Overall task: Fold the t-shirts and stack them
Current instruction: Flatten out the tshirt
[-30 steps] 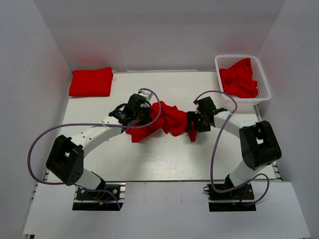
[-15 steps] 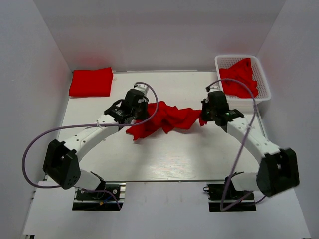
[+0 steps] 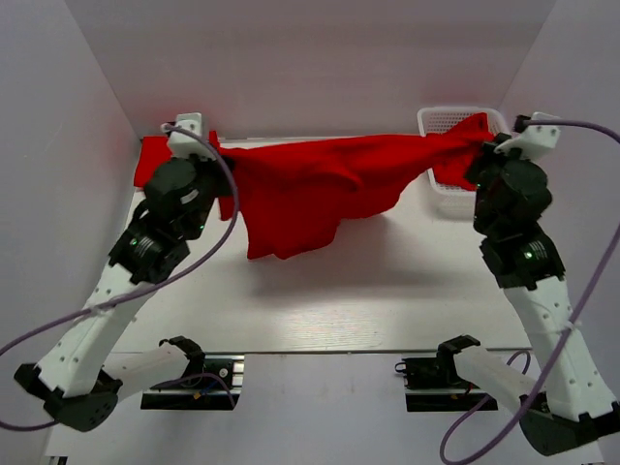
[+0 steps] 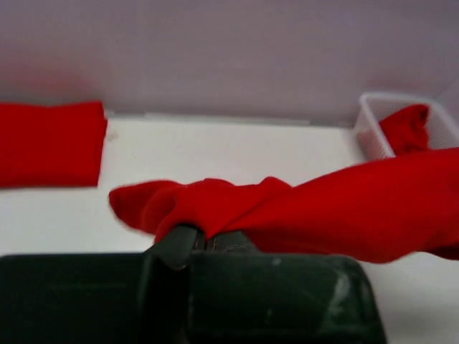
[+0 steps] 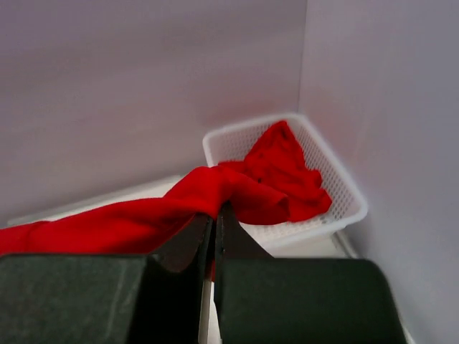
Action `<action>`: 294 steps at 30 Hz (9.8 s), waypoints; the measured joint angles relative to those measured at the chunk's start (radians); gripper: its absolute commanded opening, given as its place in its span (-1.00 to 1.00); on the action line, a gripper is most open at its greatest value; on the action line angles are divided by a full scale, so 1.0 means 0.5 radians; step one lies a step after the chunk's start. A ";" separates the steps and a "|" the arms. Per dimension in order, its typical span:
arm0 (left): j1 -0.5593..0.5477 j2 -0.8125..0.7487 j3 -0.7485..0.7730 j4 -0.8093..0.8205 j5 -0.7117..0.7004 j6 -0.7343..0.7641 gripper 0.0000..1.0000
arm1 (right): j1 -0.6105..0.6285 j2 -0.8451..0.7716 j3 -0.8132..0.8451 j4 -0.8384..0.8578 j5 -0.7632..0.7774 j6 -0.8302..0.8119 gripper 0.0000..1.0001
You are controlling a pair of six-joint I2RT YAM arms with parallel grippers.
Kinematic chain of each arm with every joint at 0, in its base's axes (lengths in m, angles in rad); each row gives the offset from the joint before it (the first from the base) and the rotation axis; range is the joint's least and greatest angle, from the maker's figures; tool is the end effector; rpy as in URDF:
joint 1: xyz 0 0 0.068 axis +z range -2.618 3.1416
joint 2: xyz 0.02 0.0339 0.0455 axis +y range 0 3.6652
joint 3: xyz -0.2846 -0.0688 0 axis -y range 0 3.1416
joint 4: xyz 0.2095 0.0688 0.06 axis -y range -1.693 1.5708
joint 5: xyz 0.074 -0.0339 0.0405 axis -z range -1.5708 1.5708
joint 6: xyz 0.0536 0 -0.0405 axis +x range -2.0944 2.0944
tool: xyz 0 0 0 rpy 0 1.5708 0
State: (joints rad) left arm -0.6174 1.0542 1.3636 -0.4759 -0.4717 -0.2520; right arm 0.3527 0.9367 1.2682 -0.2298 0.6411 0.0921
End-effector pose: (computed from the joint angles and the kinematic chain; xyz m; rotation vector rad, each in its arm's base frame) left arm 0.1615 -0.0848 0.4617 -0.0308 1.7243 -0.2337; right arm 0.1484 0.0205 0.4796 0.3281 1.4538 -0.1113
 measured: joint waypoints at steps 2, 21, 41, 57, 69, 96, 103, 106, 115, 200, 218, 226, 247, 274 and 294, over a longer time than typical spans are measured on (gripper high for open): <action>0.001 -0.124 0.033 0.041 0.084 0.064 -1.00 | 0.001 -0.072 0.066 0.002 0.027 -0.053 -1.00; 0.000 -0.339 0.648 0.077 1.234 0.252 -1.00 | 0.002 -0.449 0.788 -0.023 -0.457 -0.311 -1.00; 0.043 1.165 1.637 -0.220 0.534 0.486 -1.00 | -0.008 0.639 0.784 0.178 -0.203 -0.568 -1.00; 0.105 0.263 -0.359 -0.292 0.414 0.005 -0.43 | -0.011 -0.093 -0.613 -0.300 -0.629 0.081 -1.00; 0.111 0.250 -0.741 -0.943 0.610 -0.470 1.00 | -0.011 -0.082 -0.864 -1.097 -0.847 0.597 0.80; 0.351 1.324 -0.476 -0.471 0.693 -0.569 1.00 | -0.008 2.010 0.188 -0.361 -1.499 0.237 0.80; 0.385 1.497 -0.442 -0.418 0.753 -0.565 1.00 | -0.008 1.871 -0.146 -0.131 -1.504 0.351 0.80; 0.407 1.596 -0.313 -0.386 0.815 -0.507 1.00 | -0.007 1.604 -0.494 -0.046 -1.501 0.443 0.80; 0.414 2.239 0.533 0.014 1.444 -0.230 1.00 | 0.233 0.761 -1.283 -0.290 -1.914 0.529 0.80; 0.598 1.626 0.302 -0.349 0.858 0.101 1.00 | 0.027 0.868 -0.584 -0.651 -0.994 0.634 0.80; 0.082 0.916 -1.019 -0.179 1.348 -0.242 0.85 | 0.027 0.465 -0.886 -0.701 -0.997 0.614 0.80; -0.013 0.938 -1.038 -0.282 1.103 -0.327 0.61 | 0.027 0.444 -0.900 -0.709 -0.996 0.614 0.80; -0.095 1.036 -1.026 -0.173 0.993 -0.382 -1.00 | 0.093 0.525 -1.080 -0.733 -1.099 0.620 0.80; -0.085 0.974 -1.077 -0.198 0.926 -0.423 -1.00 | 0.229 0.803 -1.275 -0.186 -1.218 0.763 -0.48; -0.054 0.605 0.328 -0.726 -0.225 -0.363 -1.00 | 0.212 0.133 -0.423 -0.176 -0.587 0.298 -1.00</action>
State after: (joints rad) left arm -0.6445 1.3567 1.5276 -0.8391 -0.5842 -0.4335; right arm 0.4587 1.0031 1.0569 -0.3180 0.3477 0.2413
